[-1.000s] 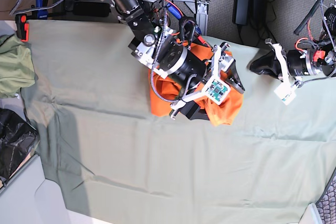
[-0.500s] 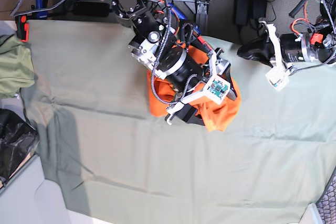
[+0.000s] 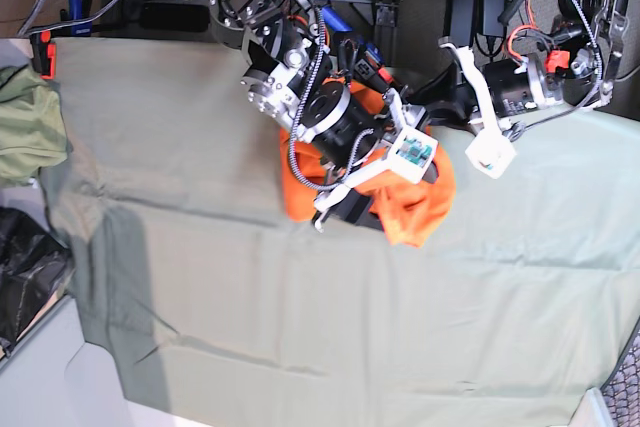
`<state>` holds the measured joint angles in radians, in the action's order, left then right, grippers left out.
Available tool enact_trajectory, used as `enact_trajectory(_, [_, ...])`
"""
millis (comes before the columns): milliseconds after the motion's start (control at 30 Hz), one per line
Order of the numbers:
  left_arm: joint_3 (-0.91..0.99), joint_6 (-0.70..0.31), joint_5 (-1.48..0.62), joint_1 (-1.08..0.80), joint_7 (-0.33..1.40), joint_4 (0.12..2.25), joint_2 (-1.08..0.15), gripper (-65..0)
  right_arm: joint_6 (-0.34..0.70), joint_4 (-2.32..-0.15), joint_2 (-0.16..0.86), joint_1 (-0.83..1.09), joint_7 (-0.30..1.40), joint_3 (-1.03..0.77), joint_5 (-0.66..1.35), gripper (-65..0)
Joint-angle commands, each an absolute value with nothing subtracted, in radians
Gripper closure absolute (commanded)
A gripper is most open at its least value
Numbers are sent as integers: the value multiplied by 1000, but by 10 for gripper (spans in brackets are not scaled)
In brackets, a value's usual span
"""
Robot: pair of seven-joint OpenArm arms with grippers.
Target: Fold the T-shirt properly
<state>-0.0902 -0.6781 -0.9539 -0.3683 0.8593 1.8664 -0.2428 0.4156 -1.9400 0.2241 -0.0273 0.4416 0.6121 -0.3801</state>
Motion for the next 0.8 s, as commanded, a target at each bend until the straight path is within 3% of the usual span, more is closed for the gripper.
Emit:
enact_trajectory(0, [-86, -698, -974, -365, 841, 1882, -233, 0, 520, -1956, 222, -36, 419, 611, -358, -441])
enact_trajectory(267, [-87, -698, -964, -366, 827, 1882, -163, 0, 521, -1956, 237, -36, 437, 611, -311, -441])
enact_trajectory(600, [-87, -698, -965, -366, 812, 1882, -162, 0, 519, -1956, 387, -44, 400, 715, -493, -441])
enact_trajectory(767, [-86, -698, -968, -366, 822, 1882, -196, 0, 513, -1956, 383, -48, 384, 780, -547, -441])
